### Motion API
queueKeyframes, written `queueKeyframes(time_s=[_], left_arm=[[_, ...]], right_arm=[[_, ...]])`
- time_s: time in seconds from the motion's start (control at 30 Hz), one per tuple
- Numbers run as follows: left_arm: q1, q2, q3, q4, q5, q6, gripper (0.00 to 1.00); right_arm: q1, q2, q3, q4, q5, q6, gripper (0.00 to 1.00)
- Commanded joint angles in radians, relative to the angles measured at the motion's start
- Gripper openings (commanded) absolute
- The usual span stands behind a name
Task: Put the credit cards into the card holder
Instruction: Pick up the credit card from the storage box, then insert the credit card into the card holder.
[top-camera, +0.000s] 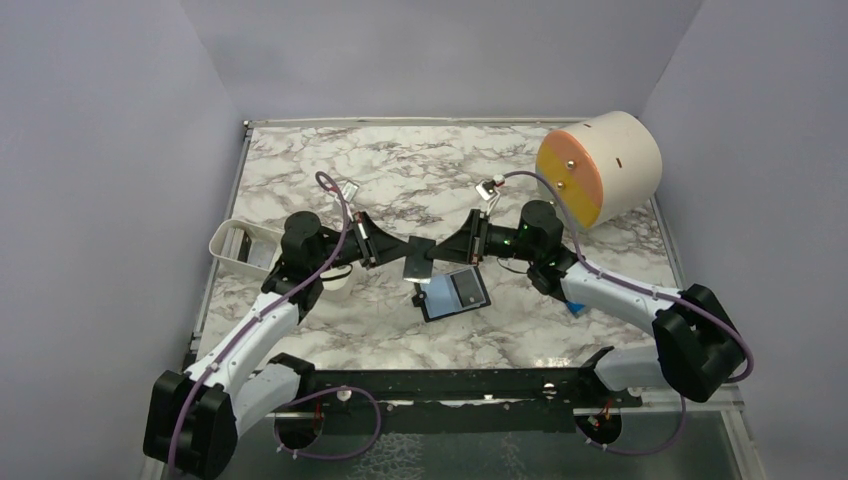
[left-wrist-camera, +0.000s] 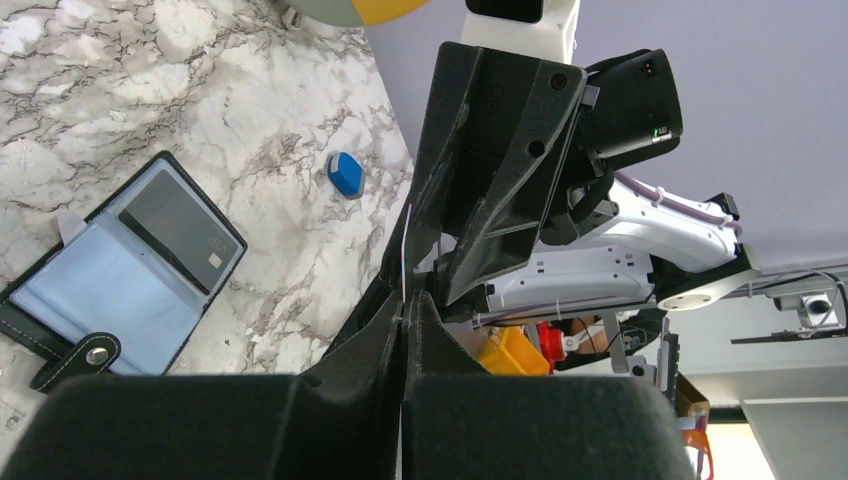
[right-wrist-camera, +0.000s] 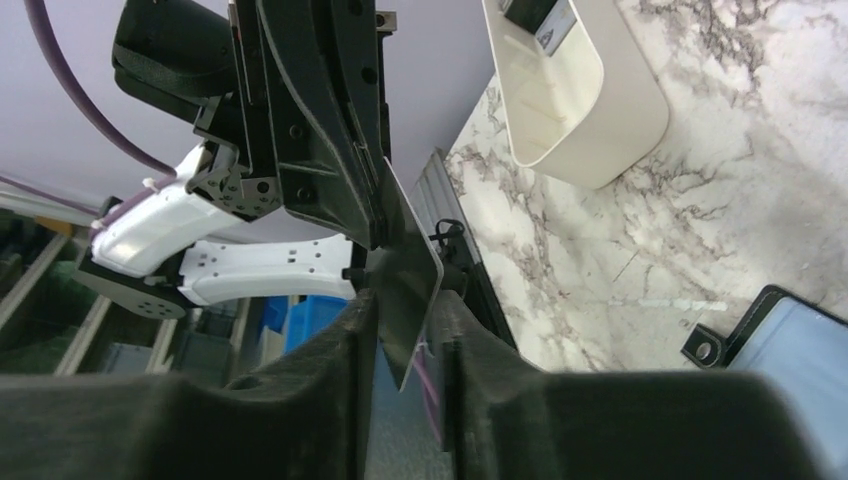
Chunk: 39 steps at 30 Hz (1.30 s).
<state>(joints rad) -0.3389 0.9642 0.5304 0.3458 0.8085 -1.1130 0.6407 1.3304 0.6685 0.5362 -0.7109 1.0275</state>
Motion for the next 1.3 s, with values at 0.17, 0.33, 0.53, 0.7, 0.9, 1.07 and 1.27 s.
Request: queueKeyframes(time_s=[0.17,0.33,0.53,0.7,0.9,1.07,1.27], left_arm=[[-0.02,-0.009,-0.051,0.058,-0.088,-0.011,0.29],[-0.02,0.014,-0.106,0.056,-0.115,0.056,0.45],[-0.023,0.064,-0.116,-0.025,-0.151,0.178,0.5],[-0.066,0.078,-0.06,-0.229,-0.299,0.337,0.51],[-0.122,0.133,-0.058,-0.254,-0.361,0.363,0.51],[-0.183,0.205,-0.042,-0.25,-0.39,0.376,0.54],[-0.235,0.248,-0.031,-0.25,-0.432,0.404,0.56]], right_arm=[[0.007,-0.012,-0.003,0.027,0.009,-0.024,0.01],[0.006,-0.032,0.035,-0.216,0.106,-0.156,0.01],[0.005,-0.031,0.07,-0.462,0.274,-0.336,0.01],[-0.006,0.026,0.107,-0.595,0.349,-0.476,0.01],[-0.08,0.122,0.121,-0.58,0.21,-0.533,0.01],[-0.1,0.191,0.133,-0.571,0.176,-0.555,0.01],[-0.128,0.269,0.115,-0.515,0.136,-0.566,0.01]])
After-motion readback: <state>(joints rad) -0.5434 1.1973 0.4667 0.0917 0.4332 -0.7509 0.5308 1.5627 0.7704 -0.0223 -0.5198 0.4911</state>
